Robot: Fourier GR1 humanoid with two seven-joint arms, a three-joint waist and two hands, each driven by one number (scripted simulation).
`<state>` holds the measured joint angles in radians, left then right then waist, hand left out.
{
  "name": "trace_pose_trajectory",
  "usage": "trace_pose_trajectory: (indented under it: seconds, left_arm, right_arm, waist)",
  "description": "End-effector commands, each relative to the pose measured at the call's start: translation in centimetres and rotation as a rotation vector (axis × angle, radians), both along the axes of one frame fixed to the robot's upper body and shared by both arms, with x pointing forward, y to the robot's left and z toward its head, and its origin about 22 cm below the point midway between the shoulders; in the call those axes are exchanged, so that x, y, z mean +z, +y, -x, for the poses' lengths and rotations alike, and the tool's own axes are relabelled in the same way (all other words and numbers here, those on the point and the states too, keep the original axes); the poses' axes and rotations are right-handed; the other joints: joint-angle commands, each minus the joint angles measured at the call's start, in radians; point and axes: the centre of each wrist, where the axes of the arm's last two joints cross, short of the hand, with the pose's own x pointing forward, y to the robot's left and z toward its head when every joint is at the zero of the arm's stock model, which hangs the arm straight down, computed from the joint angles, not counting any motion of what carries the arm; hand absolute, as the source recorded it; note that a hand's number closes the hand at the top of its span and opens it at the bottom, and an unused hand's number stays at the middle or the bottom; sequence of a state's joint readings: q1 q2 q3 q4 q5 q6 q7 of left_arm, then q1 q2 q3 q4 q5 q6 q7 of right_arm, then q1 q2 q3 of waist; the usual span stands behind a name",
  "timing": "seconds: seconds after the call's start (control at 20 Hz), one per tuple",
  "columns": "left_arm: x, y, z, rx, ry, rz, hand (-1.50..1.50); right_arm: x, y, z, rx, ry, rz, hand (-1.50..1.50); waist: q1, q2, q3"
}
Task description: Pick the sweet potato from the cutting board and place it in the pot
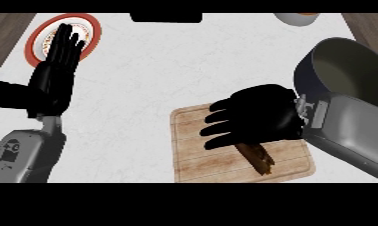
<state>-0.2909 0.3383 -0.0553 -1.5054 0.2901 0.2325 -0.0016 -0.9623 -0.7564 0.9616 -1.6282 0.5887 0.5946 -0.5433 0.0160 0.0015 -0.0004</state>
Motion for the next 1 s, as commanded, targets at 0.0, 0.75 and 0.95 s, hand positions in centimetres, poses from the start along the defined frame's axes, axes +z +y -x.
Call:
trace_pose_trajectory:
  seconds: [0.0,0.75,0.95]
  left_arm:
    - [-0.1,-0.1,0.2,0.023,0.003,-0.005,0.0]
    - [0.4,-0.1,1.1,0.01,-0.002,0.0,0.0]
    - [-0.7,-1.4,-0.8,0.017,0.014,0.005,0.0]
  right_arm:
    - [-2.0,-0.2,-0.2,-0.006,0.032,0.124,-1.5]
    - [-8.0,-0.4,0.8,0.055,0.069,0.108,-1.5]
    - [-8.9,-0.9,1.8,0.044,0.018,0.118,-1.5]
  waist:
    - [-0.008,-0.001,0.0]
    - [-0.007,-0.002,0.0]
    - [-0.019,-0.002,0.0]
